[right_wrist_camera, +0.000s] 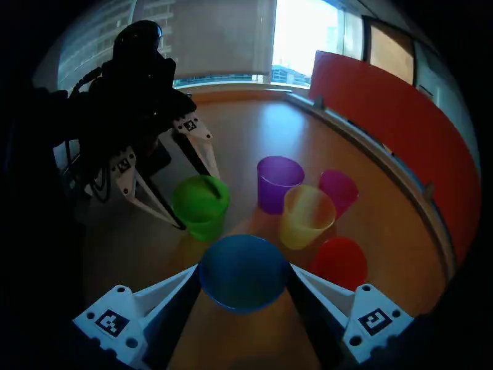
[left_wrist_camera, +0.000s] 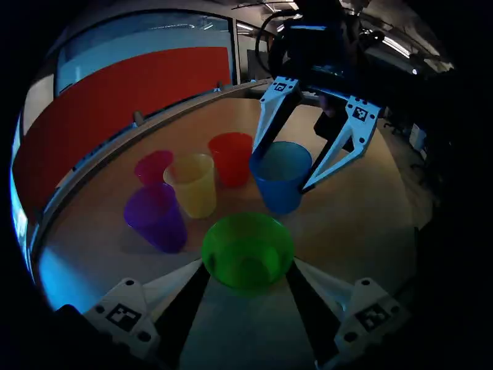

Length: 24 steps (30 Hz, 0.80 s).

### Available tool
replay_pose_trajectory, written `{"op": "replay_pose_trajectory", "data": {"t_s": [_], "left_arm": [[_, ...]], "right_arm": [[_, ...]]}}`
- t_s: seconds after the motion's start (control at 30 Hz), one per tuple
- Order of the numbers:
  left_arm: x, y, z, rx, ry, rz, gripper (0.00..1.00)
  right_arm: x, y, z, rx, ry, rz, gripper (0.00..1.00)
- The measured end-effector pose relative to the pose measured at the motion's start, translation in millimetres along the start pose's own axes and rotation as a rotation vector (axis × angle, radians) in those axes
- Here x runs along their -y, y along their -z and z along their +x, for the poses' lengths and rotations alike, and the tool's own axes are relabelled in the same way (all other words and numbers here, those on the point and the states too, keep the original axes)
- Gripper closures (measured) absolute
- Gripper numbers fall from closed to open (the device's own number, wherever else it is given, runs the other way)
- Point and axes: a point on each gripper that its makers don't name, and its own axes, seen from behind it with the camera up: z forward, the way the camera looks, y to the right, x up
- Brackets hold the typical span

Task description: Pour water

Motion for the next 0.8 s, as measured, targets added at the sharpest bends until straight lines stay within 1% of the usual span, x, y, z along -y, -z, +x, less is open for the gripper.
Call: {"op": "replay_pose_trajectory", "data": {"t_s": [0.4,0.8], "left_arm": [[1.2,1.7,-5,-0.014,0.035,-0.003,0.17],[1.7,1.8,-5,-0.017,0.040,0.001,0.17]], "right_arm": [[1,-3.7,-4,-0.002,-0.010,-0.003,0.05],[4,-6.3,-13,0.000,-0.026,-0.003,0.05]]}}
